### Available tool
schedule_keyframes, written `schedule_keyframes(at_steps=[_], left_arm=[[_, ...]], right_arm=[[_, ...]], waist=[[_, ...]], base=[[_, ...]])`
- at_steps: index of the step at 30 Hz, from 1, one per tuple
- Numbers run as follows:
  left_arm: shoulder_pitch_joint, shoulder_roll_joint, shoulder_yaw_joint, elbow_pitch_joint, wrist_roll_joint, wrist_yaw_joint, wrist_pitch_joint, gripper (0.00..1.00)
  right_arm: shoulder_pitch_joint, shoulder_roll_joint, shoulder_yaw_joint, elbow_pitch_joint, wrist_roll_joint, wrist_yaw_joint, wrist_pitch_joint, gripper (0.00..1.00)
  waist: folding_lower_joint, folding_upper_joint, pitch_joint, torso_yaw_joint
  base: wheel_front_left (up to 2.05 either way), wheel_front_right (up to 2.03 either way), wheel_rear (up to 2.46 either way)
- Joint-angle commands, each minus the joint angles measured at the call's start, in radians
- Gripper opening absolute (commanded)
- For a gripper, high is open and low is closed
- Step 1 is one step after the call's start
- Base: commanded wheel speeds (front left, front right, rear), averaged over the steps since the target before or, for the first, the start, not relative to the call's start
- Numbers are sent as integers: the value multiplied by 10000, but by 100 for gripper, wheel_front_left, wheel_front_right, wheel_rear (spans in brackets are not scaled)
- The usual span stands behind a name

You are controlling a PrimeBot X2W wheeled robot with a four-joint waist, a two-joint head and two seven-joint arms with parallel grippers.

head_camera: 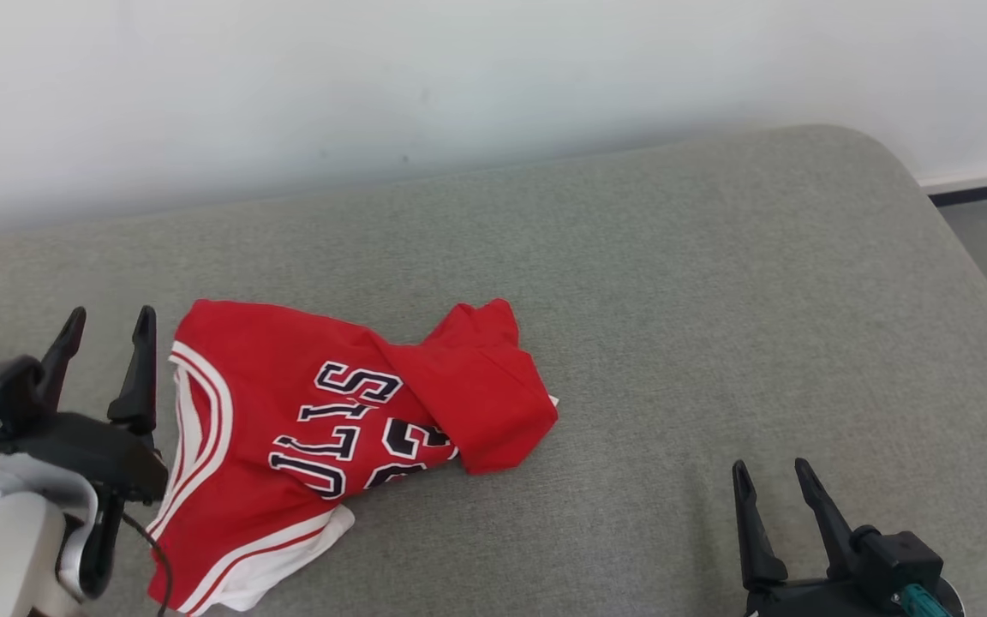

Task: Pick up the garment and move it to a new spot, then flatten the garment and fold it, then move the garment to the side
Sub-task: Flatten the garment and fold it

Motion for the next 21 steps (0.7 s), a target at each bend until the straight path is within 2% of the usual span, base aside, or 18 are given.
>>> schedule_keyframes(at_steps=[1,6,12,16,21], left_arm=[[261,24,74,-193,147,64,-84,100],[1948,-341,1198,-2565,875,665,-89,100],[3806,-1156,2217,-4695,1920,1016,-93,100],[4827,-1852,2907,-5780,2719,893,-93,100],[5881,-2798,3689,-6192,3465,663,-95,100]], right_arm=[[131,-6,-22,-18,-97,-22,-15,100],[271,-7,-94,-63,-120,-22,-16,100],[277,-6,7,-28,-145,-22,-15,100],[225,-6,-52,-12,-143,-22,-15,100],[151,-6,-4,45,-170,-22,-15,100]], waist=[[1,0,-220,270],[1,0,-282,636],[1,0,-296,911],[1,0,-282,1041],[1,0,-251,1140]], base=[[0,0,0],[0,0,0],[0,0,0],[0,0,0],[0,0,0]])
